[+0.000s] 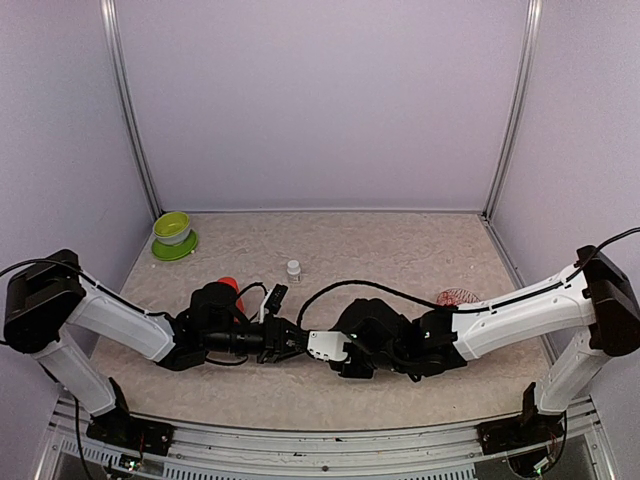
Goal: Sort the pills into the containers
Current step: Open the lid of the pill container.
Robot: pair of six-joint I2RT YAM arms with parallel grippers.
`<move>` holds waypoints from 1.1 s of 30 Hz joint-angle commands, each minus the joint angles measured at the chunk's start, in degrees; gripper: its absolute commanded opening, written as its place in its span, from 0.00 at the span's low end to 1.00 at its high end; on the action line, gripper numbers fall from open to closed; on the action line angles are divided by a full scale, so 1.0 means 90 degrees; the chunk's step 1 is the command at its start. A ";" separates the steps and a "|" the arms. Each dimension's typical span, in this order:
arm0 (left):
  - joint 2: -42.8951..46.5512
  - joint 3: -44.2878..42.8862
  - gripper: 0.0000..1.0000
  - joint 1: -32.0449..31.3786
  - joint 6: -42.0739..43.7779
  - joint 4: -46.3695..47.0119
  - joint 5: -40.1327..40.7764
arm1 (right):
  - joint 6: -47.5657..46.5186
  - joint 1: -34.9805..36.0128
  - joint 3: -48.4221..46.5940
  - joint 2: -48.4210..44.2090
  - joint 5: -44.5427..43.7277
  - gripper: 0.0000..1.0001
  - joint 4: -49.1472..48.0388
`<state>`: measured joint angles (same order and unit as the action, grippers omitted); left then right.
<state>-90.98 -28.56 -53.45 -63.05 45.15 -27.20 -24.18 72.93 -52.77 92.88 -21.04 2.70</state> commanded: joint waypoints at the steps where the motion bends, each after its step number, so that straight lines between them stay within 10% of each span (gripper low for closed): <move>1: -0.0027 -0.0027 0.27 0.0001 0.0005 0.0180 -0.0065 | -0.0011 -0.0046 0.0015 -0.0214 0.0142 0.36 -0.0336; 10: -0.0067 0.0038 0.26 0.0002 0.0111 0.0091 0.0023 | 0.0280 -0.0131 -0.0181 -0.0264 0.0796 0.31 0.0080; 33: -0.0047 0.0165 0.26 0.0002 0.0165 0.0081 0.0093 | 0.0491 -0.0251 -0.0271 -0.0520 0.1222 0.62 0.0358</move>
<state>-91.02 -27.75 -53.45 -62.72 45.32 -26.87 -20.43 71.07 -53.95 90.11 -11.88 6.15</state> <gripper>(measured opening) 0.267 0.591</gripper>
